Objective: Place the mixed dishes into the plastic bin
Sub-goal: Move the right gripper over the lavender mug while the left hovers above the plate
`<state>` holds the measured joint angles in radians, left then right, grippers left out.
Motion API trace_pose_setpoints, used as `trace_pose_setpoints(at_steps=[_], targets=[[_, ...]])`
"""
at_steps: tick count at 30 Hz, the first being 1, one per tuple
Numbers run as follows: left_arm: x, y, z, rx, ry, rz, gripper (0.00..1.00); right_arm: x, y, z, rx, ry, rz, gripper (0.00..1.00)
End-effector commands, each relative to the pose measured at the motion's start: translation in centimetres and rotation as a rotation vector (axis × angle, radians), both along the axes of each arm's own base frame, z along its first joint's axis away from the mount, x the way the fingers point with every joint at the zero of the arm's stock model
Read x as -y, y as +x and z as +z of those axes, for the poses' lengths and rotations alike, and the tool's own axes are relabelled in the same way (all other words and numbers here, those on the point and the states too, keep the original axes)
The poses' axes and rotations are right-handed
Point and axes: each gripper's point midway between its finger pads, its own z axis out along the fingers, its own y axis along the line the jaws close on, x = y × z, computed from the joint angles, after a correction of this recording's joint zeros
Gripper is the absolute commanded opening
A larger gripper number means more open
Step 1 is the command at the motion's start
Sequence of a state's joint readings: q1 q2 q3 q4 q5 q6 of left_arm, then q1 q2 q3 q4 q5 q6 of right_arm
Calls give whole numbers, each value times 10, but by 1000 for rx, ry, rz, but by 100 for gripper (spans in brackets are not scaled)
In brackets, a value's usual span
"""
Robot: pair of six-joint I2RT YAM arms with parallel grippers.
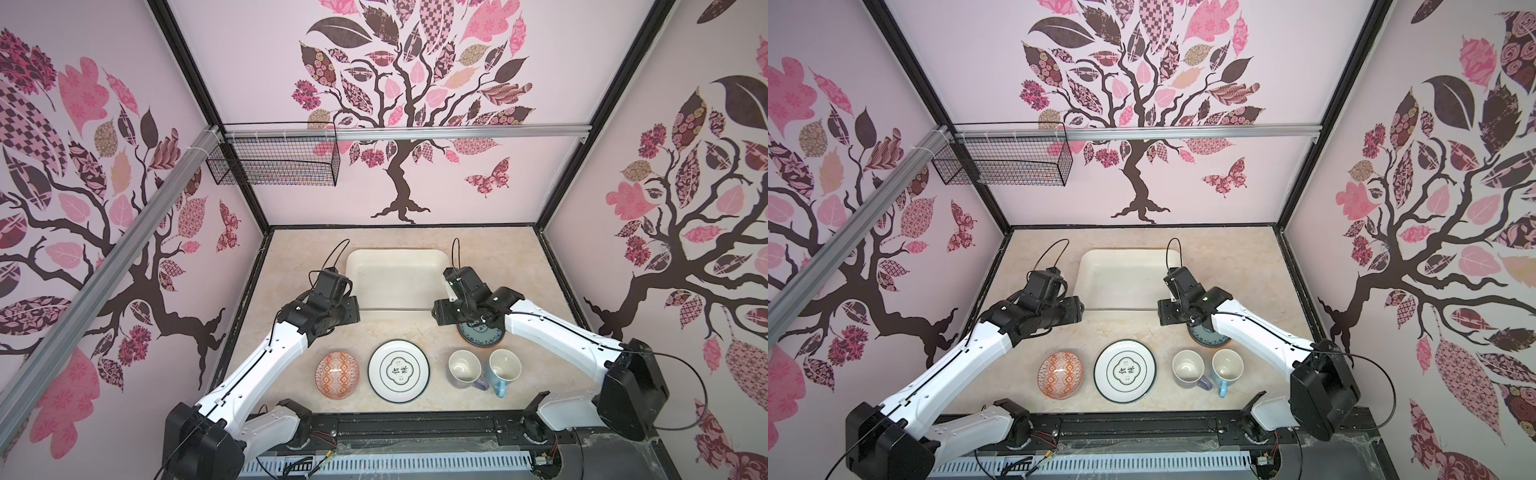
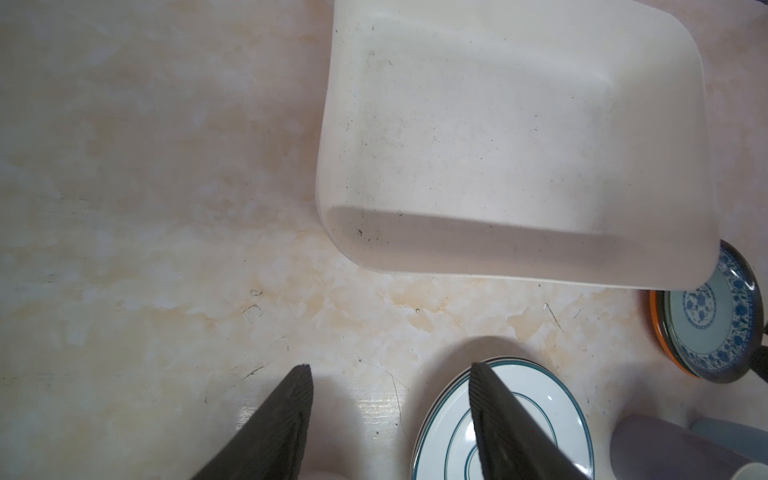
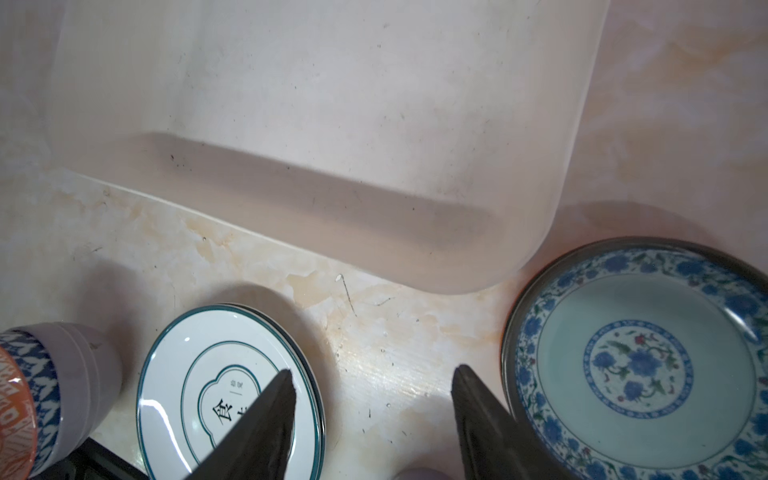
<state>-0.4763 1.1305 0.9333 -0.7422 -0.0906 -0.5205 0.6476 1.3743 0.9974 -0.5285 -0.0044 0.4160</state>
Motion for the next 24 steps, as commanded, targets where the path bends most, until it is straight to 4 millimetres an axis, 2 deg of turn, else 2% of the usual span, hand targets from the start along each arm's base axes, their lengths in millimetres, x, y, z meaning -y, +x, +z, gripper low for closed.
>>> trace_pose_setpoints(at_steps=[1,9,16,17,20,24], targets=[[16,-10,-9,-30,-11,-54,64,15,-12,8,0,-8,-25,63],[55,-13,-15,-51,11,-173,65,44,-35,21,-11,-84,-49,65],[61,-16,-9,-34,-15,-209,67,65,-66,21,-79,-117,-56,63],[62,-17,-5,-26,-25,-217,70,68,-70,20,-91,-119,-60,63],[72,-22,7,-10,-69,-273,96,73,-80,15,-127,-130,-61,63],[75,-27,27,16,-67,-310,98,79,-91,4,-170,-151,-66,61]])
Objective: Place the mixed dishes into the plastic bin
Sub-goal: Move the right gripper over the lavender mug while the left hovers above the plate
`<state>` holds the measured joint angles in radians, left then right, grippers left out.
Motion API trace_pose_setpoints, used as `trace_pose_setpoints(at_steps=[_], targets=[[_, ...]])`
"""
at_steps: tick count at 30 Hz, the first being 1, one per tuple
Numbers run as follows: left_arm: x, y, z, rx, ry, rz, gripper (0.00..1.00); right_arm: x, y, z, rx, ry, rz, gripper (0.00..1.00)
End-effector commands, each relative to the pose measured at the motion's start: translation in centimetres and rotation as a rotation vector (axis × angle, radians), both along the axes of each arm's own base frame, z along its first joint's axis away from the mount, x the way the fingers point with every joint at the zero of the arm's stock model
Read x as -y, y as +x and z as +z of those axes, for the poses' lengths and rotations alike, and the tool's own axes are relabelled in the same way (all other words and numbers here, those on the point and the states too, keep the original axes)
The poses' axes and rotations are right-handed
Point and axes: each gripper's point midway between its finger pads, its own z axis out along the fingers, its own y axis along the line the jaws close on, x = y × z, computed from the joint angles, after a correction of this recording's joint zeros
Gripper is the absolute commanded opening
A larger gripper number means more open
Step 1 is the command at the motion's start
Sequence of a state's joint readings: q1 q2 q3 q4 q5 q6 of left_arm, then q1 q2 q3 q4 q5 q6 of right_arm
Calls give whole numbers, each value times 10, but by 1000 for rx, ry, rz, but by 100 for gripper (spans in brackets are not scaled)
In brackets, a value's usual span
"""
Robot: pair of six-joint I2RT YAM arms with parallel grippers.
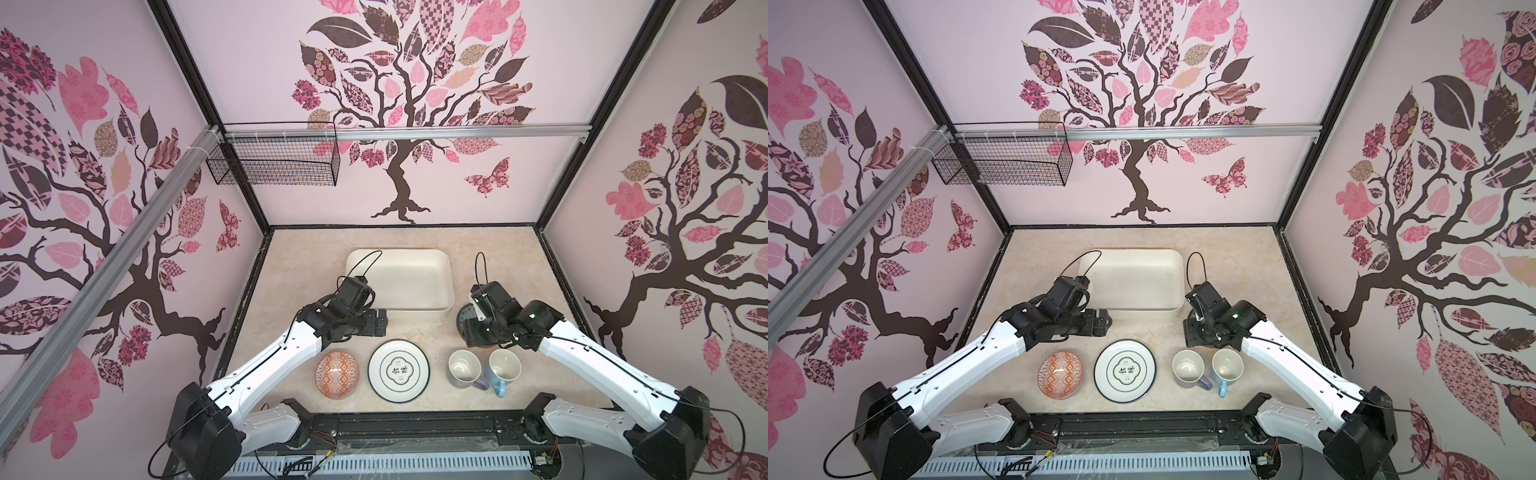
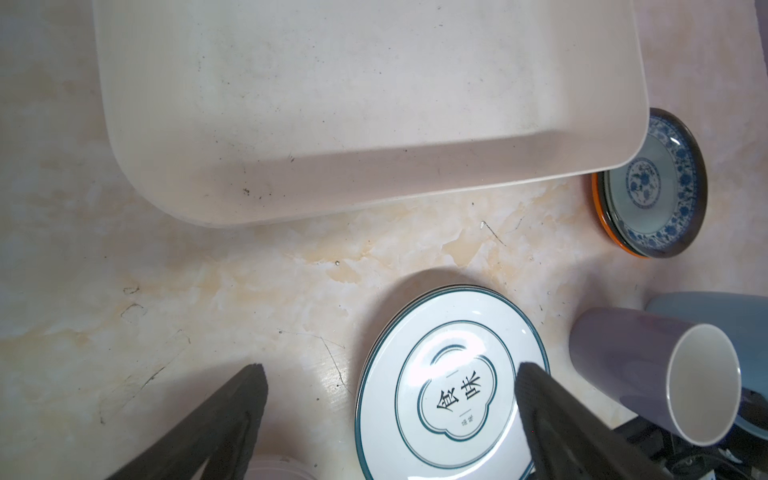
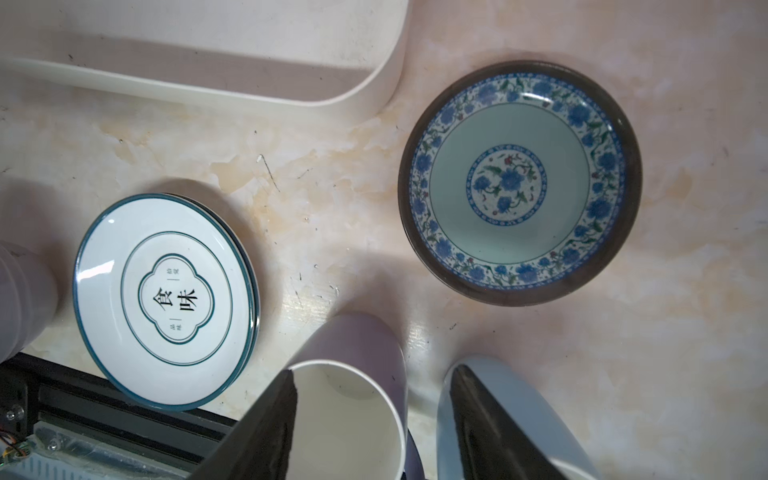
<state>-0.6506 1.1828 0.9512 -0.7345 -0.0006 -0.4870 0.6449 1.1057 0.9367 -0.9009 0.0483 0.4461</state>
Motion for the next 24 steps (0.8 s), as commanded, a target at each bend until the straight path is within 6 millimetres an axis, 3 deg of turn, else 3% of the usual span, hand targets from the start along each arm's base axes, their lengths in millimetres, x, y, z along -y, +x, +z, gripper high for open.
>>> trace_pose_setpoints(at_steps=[1,6,11,24], targets=[[12,1,38,68,-44,-62,98,10,-18,-8,-68,-24,-15,60],[10,0,49,88,-46,-67,98,10,-26,-16,-103,-21,-7,51],[13,2,46,82,-44,-71,98,5,-31,-24,-136,-45,16,46],[16,4,40,75,-24,-97,98,-7,-40,-50,-197,-123,60,45]])
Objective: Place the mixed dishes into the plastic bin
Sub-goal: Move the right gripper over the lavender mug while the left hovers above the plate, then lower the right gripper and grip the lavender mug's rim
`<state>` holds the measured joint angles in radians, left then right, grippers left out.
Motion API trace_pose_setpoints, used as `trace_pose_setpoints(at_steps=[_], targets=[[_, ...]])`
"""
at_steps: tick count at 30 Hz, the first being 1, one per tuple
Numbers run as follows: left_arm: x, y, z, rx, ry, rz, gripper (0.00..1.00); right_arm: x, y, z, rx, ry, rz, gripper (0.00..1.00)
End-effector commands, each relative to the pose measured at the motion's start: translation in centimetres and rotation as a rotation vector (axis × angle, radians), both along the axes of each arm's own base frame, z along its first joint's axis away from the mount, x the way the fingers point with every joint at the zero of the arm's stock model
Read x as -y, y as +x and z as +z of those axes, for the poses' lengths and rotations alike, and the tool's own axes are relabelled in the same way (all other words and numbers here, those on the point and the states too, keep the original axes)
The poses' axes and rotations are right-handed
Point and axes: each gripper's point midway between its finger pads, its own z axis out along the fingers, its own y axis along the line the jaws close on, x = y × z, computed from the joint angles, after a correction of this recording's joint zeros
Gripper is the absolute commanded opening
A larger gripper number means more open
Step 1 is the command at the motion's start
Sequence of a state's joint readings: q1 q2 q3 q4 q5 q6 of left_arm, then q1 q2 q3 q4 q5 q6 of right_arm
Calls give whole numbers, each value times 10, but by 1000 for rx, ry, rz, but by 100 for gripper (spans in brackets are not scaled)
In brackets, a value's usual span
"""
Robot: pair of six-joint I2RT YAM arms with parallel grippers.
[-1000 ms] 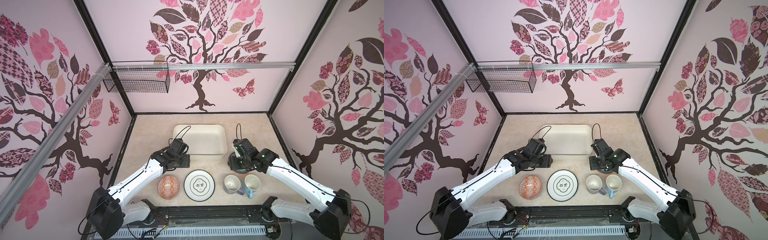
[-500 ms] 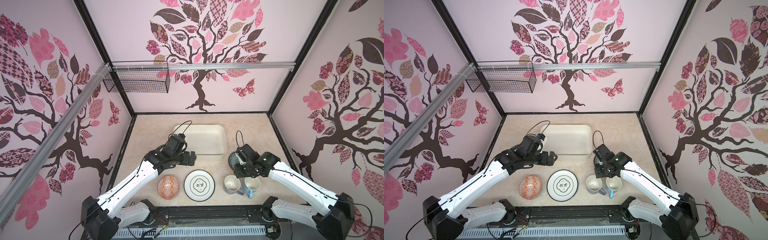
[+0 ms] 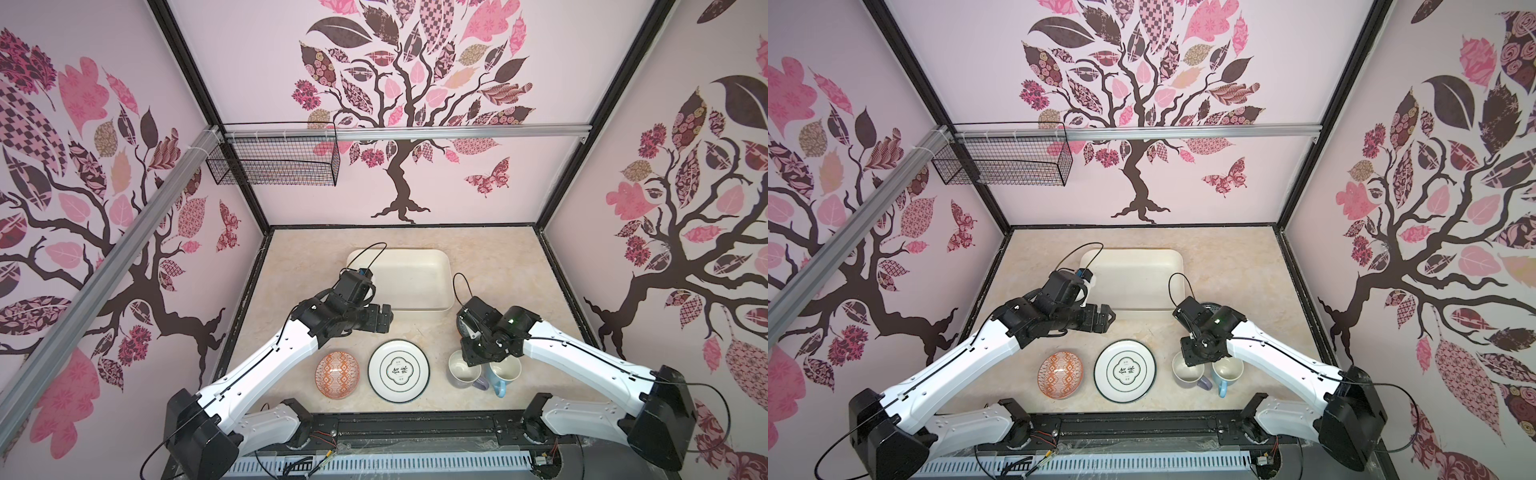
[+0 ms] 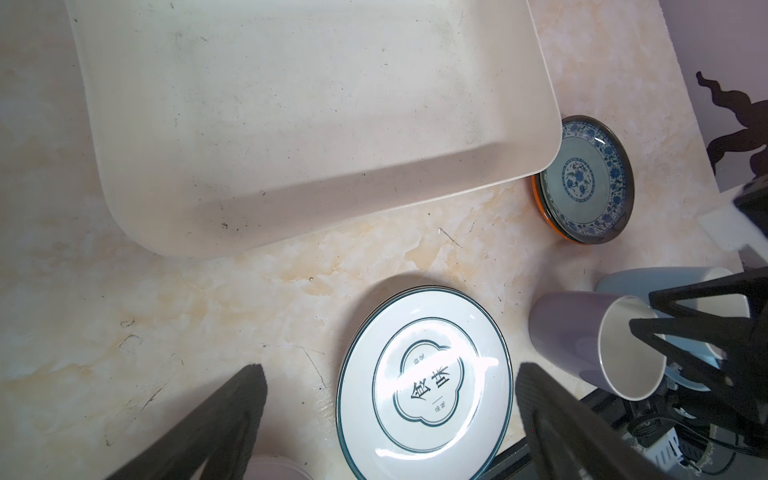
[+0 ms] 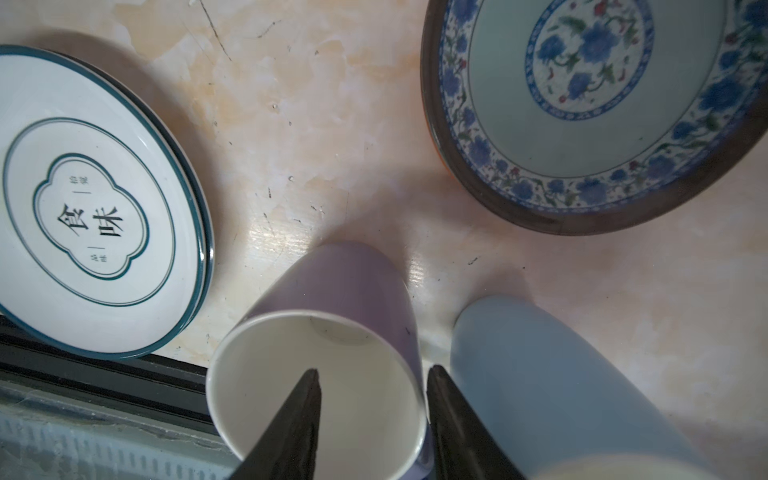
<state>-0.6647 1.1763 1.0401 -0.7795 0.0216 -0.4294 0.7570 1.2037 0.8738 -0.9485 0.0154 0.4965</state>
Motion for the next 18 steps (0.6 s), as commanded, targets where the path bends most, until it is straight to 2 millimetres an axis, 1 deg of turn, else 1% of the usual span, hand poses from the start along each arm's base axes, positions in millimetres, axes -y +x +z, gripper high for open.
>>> trace_pose_setpoints(at_steps=[1,4,5,6,7,9,11,15,18], targets=[[4,4,9,25,-3,-21,98,1,0,-4,-8,-28,-10,45],[4,5,7,25,1,-21,98,0,0,-7,-13,-25,-10,44],[5,4,6,22,2,-22,98,0,0,-10,-18,-27,-10,40],[6,5,5,21,-1,-25,98,0,0,-12,-24,-31,-10,33],[6,4,4,18,0,-28,98,-1,-1,-14,-30,-32,-8,28],[6,4,3,17,-1,-30,98,-2,-1,-17,-40,-36,-8,24],[6,4,3,17,2,-33,98,-3,0,-19,-43,-37,-6,23],[4,3,4,24,3,-29,98,-5,1,-22,-53,-40,-1,25],[2,2,5,29,3,-24,98,-5,2,-25,-55,-48,2,25]])
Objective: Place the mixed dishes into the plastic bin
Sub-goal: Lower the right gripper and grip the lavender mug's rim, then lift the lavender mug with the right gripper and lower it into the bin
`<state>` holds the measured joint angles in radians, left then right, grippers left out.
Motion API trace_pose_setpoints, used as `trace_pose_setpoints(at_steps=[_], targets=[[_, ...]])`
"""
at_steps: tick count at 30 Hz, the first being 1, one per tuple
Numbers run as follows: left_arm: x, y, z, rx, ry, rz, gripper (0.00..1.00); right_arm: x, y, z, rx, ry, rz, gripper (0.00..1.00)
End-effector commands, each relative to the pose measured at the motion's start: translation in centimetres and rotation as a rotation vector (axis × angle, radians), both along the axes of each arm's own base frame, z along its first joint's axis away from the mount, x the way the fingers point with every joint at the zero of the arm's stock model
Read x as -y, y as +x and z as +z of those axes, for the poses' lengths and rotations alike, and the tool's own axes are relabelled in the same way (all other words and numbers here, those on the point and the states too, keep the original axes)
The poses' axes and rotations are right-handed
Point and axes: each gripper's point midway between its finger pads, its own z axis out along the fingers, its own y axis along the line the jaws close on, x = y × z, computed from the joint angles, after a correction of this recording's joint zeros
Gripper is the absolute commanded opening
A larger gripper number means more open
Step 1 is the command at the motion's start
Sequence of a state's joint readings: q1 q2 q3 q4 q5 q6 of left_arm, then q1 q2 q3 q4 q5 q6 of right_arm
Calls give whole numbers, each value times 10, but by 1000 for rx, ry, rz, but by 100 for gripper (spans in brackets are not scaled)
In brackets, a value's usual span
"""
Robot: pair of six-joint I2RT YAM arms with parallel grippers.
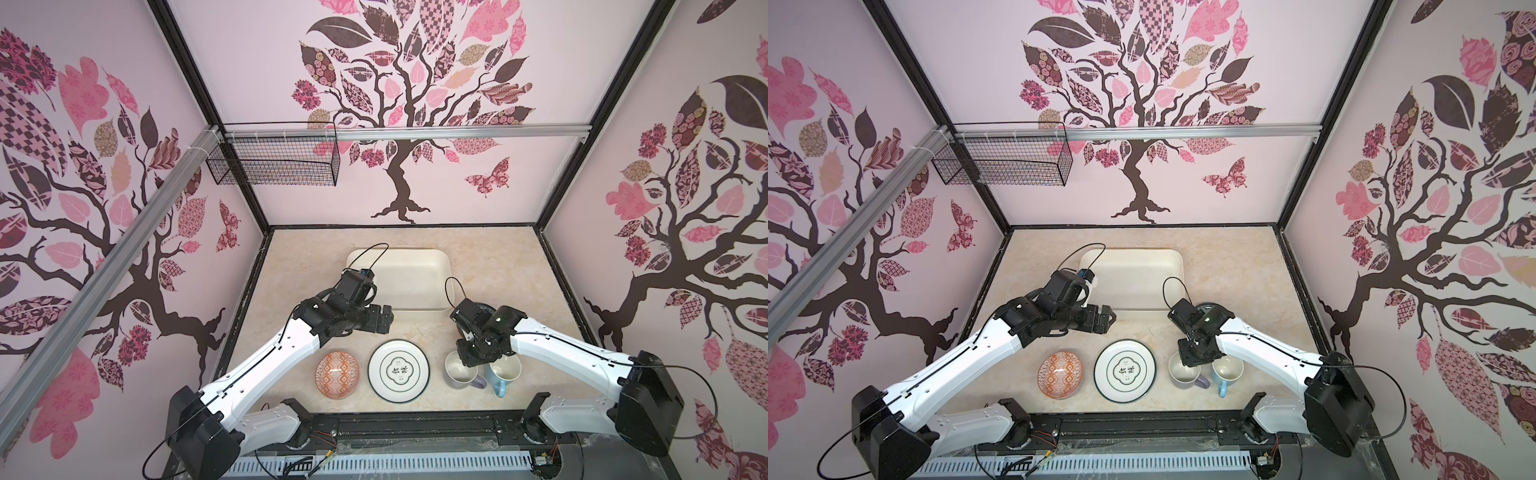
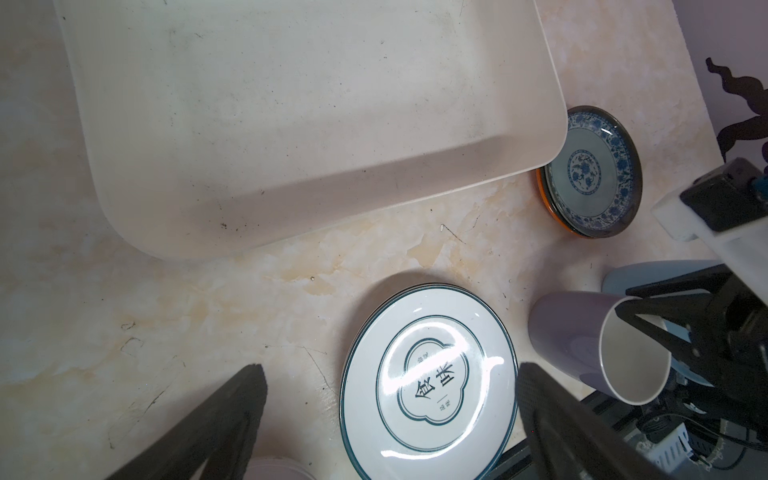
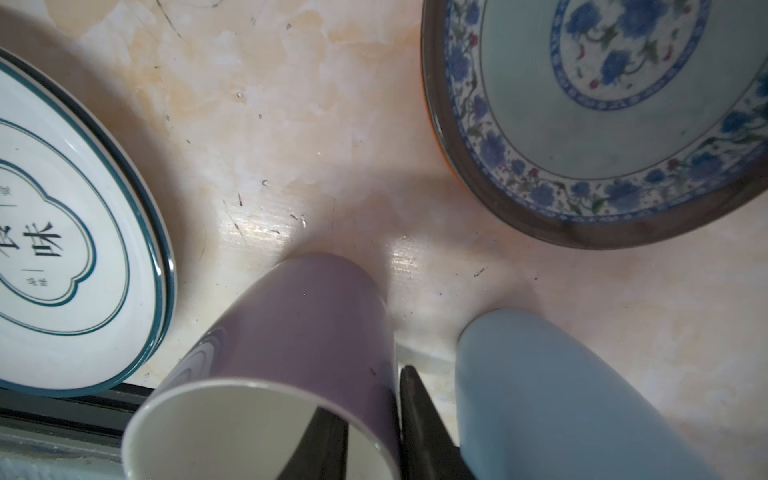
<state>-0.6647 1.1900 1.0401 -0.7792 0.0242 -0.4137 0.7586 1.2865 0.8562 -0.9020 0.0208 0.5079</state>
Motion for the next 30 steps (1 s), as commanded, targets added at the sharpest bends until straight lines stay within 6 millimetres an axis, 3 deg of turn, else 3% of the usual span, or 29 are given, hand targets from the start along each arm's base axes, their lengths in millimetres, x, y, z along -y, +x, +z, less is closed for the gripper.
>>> trace_pose_setpoints(at_steps=[1,7,11,22,30], targets=[[1,1,10,36,-11,-10,98,-4,-1,-5,-17,-8,14,24],[-3,-1,11,39,-2,-7,98,-10,1,-9,-35,4,27,4],[-7,-5,14,43,5,-10,98,-17,3,-2,-28,29,30,0],[-13,-8,23,68,10,-8,98,-31,34,69,127,91,21,0],[-20,-10,32,88,39,-17,98,-54,82,113,277,106,29,3]])
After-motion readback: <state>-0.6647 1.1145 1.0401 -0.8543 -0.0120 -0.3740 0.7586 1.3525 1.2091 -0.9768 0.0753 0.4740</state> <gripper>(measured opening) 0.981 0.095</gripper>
